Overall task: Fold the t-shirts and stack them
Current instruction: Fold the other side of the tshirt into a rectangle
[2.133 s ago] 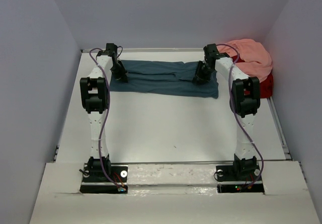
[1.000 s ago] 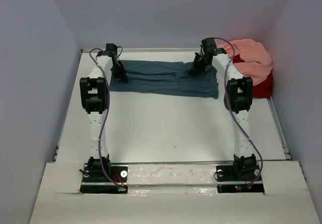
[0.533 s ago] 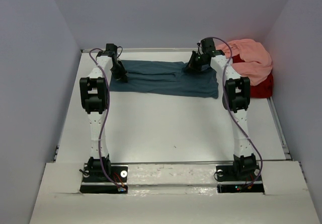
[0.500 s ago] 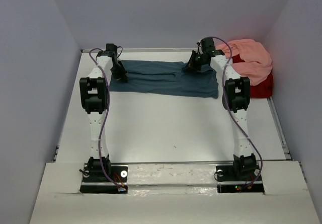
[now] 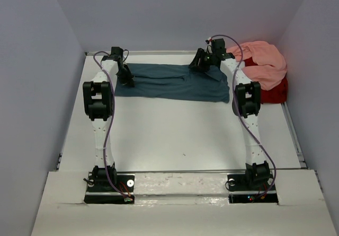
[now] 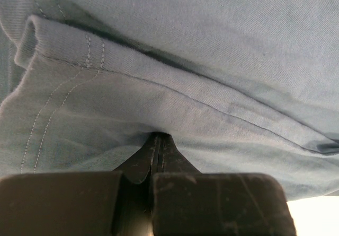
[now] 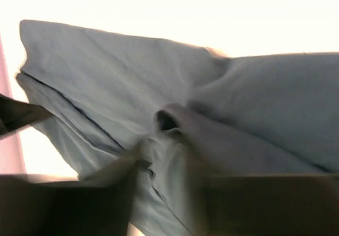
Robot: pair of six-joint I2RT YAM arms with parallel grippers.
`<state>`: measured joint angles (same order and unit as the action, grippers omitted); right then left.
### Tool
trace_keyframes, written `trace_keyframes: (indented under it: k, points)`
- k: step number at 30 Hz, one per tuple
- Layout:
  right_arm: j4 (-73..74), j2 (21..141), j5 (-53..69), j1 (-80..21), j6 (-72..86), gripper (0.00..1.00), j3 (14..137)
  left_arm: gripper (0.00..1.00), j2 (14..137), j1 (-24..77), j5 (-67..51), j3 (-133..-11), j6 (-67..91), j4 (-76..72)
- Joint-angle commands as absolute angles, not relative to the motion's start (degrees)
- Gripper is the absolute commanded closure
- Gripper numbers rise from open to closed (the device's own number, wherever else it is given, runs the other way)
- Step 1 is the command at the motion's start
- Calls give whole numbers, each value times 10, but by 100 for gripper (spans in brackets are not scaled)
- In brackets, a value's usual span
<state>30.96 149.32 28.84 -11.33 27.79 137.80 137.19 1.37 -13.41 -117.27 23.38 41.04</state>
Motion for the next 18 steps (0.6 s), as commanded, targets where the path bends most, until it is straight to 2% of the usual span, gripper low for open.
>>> trace_keyframes:
  k: [1,3,5,12,18]
  points:
    - [258,1503,301,-113,262,33,1410,100,1376,5,-91,-1132,210,450]
    - [258,1499,297,-113,258,24,1398,100,1373,5,-91,-1128,211,448]
    - [252,1482,294,-113,253,22,1383,100,1372,5,-91,-1126,210,446]
    - [250,1418,284,-113,244,22,1311,100,1377,6,-97,-1136,214,447]
    - [236,1371,214,-108,185,22,1252,100,1380,10,-100,-1140,211,448]
